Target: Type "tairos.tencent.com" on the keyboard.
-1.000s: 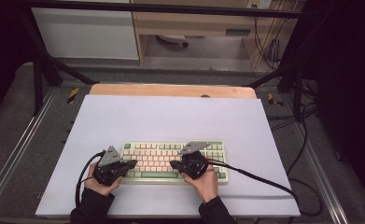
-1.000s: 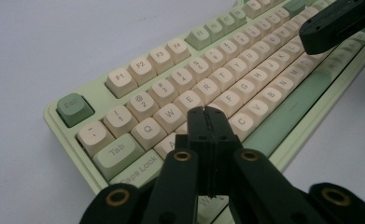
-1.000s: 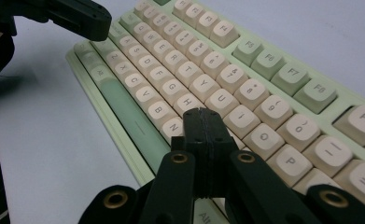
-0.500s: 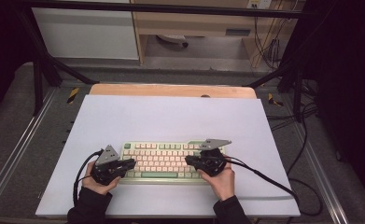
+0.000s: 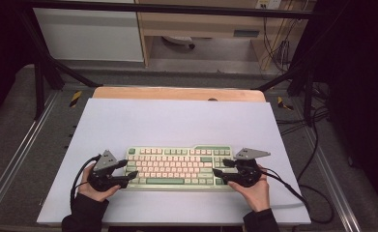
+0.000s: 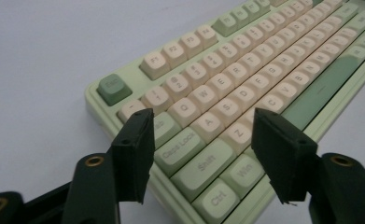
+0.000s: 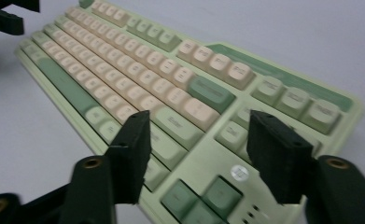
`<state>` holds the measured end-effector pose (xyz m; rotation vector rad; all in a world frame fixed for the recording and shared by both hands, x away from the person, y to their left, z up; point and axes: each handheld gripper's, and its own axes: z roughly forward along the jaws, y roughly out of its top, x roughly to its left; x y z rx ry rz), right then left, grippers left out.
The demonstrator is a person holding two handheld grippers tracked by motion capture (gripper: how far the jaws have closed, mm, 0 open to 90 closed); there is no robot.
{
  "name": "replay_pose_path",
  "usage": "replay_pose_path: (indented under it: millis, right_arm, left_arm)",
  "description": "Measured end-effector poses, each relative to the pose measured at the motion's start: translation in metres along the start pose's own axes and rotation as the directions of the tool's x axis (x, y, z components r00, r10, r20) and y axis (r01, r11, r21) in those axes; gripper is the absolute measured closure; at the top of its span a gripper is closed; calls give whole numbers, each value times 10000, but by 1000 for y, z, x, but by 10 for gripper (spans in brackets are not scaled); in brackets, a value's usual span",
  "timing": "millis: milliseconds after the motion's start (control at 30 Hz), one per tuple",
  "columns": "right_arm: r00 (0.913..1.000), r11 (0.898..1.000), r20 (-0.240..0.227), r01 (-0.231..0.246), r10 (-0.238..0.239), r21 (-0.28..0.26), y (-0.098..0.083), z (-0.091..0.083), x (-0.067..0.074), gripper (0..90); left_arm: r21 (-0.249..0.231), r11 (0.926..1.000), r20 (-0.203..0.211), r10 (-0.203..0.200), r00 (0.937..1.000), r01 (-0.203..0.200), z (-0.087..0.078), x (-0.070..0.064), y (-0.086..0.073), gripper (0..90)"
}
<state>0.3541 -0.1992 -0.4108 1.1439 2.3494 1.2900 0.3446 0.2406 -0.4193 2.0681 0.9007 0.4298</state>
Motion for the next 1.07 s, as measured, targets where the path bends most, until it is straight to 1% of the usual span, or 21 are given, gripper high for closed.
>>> replay_pose_path:
  millis: [100,167,267,300,367,400,467,533,700,733,800,867,933,1067]
  right_arm:
    - [9997,10000,230,33,-32,-26,-9,-7,-8,289]
    - [9994,9999,355,-43,47,-130,-16,-11,-13,237]
    - [9991,9998,380,-184,188,-113,-26,-16,-20,141]
    - [9992,9996,291,-283,284,-42,-28,-16,-23,116]
    - [9988,9991,275,-417,417,10,-34,-18,-26,99]
    - [9989,9993,293,-360,361,-39,-36,-19,-28,88]
    - [9986,9989,209,-479,479,11,-41,-20,-30,60]
    - [9987,9990,293,-417,411,188,-44,-22,-32,40]
    - [9979,9981,332,-562,553,256,-54,-25,-36,19]
    - [9972,9976,391,-648,637,256,-55,-26,-36,12]
    - [9970,9975,446,-649,637,265,-56,-27,-37,8]
    - [9974,9980,415,-605,597,176,-57,-28,-38,5]
    - [9976,9982,394,-583,578,131,-58,-29,-38,5]
    - [9974,9979,385,-618,610,207,-58,-28,-38,5]
  left_arm:
    - [30,10000,-84,-35,10000,36,-4,4,-4,334]
    - [60,10000,-10,-68,10000,68,-5,6,-6,307]
    - [203,9997,133,-169,9998,167,-5,9,-11,259]
    - [259,9995,153,-176,9997,172,-5,10,-13,251]
    - [338,9992,220,-213,9995,206,-6,11,-15,231]
    - [343,9992,239,-212,9995,204,-6,12,-17,226]
    - [392,9990,284,-228,9993,217,-7,13,-19,217]
    - [401,9990,347,-217,9992,203,-8,14,-22,201]
    - [366,9993,373,-134,9992,120,-11,16,-28,181]
    - [354,9993,377,-150,9992,137,-12,16,-29,177]
    - [365,9993,365,-130,9992,117,-11,15,-30,166]
    - [409,9991,405,-89,9991,72,-11,14,-30,145]
    - [454,9990,406,-61,9992,42,-11,14,-30,143]
    - [459,9989,453,-120,9989,99,-10,14,-31,128]
